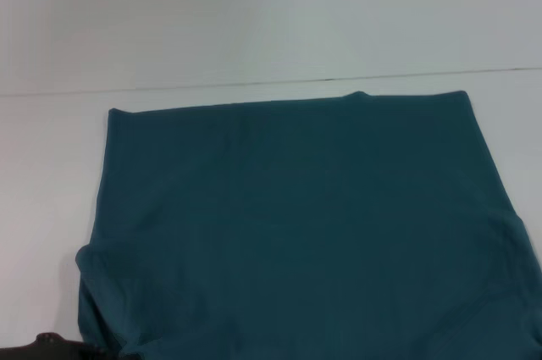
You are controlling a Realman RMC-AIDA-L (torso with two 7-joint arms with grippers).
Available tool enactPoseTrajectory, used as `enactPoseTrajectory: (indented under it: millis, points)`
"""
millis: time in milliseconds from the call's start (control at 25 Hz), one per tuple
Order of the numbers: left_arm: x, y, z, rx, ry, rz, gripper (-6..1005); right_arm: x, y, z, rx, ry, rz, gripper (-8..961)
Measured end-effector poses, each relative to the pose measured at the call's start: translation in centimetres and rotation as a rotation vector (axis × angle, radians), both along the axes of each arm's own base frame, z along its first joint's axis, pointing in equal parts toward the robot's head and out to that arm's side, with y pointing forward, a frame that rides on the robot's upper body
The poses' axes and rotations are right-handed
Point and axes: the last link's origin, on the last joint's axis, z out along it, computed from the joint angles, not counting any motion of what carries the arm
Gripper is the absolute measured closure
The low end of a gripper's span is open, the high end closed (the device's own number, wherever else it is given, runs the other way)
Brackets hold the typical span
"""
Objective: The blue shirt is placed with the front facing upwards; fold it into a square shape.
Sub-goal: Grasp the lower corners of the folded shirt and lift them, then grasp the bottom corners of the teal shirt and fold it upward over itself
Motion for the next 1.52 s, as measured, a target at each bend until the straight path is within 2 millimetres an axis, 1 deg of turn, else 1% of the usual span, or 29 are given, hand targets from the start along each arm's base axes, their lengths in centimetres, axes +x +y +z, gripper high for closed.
enactPoseTrajectory:
  millis: [120,200,360,480,600,640,800,1000,1040,1080,1320,1520]
  points:
    - [0.2,0.0,0.0,-0.019,-0.014,0.005,942,-0.3,-0.3,0.3,0.016,0.036,0.015,899]
    - [0.6,0.7,0.3,-0.024,-0.027,0.020,942,-0.8,0.4,0.7,0.038,0.065,0.036,895]
    - [1.5,2.3,0.9,-0.014,-0.044,0.017,942,-1.7,2.5,1.4,0.076,0.107,0.064,888]
    - [2.1,3.5,1.6,0.002,-0.048,0.010,942,-2.3,4.3,2.4,0.128,0.136,0.079,883]
    - [2.6,5.2,2.6,0.027,-0.060,0.013,943,-2.8,6.1,3.7,0.188,0.143,0.084,877]
    - [2.8,6.0,2.9,0.037,-0.063,0.014,943,-3.1,6.8,4.1,0.209,0.141,0.085,875]
    - [3.3,8.6,3.4,0.076,-0.051,0.023,943,-3.7,9.2,5.3,0.277,0.124,0.077,868]
    - [4.1,11.5,3.4,0.121,-0.027,0.038,943,-4.4,11.9,6.0,0.340,0.098,0.066,859]
    - [4.1,11.5,3.4,0.121,-0.027,0.038,943,-4.4,12.2,6.1,0.346,0.095,0.065,857]
    - [4.3,12.7,3.5,0.157,-0.011,0.057,943,-4.5,12.6,6.2,0.351,0.091,0.066,856]
    - [4.6,14.6,3.5,0.230,0.030,0.072,942,-4.9,14.9,6.7,0.376,0.072,0.061,845]
    - [5.0,16.0,3.1,0.274,0.062,0.068,942,-5.1,16.2,7.0,0.394,0.044,0.057,836]
